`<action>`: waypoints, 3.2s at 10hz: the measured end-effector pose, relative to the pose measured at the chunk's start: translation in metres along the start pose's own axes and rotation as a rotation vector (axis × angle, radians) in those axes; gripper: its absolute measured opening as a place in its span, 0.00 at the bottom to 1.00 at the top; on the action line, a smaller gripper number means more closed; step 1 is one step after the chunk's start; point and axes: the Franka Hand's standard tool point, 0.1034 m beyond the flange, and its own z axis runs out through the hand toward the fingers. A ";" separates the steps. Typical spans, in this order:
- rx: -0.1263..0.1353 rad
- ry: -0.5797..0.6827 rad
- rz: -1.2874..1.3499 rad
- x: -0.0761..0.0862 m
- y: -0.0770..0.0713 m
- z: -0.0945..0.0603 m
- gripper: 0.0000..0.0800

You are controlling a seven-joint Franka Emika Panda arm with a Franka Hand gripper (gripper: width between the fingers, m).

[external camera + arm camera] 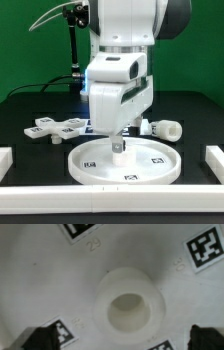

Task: Assemble round table

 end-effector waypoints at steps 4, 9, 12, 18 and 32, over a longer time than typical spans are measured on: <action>0.020 -0.007 0.005 -0.004 -0.003 0.013 0.81; 0.028 -0.010 0.010 -0.006 -0.003 0.020 0.57; 0.028 -0.010 0.010 -0.006 -0.003 0.020 0.51; 0.033 -0.003 -0.011 0.018 0.006 0.019 0.51; -0.003 0.013 0.154 0.053 -0.002 -0.018 0.81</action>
Offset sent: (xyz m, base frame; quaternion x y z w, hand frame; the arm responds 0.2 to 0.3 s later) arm 0.0061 0.0040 -0.0055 0.0075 0.0010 -0.0015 1.0000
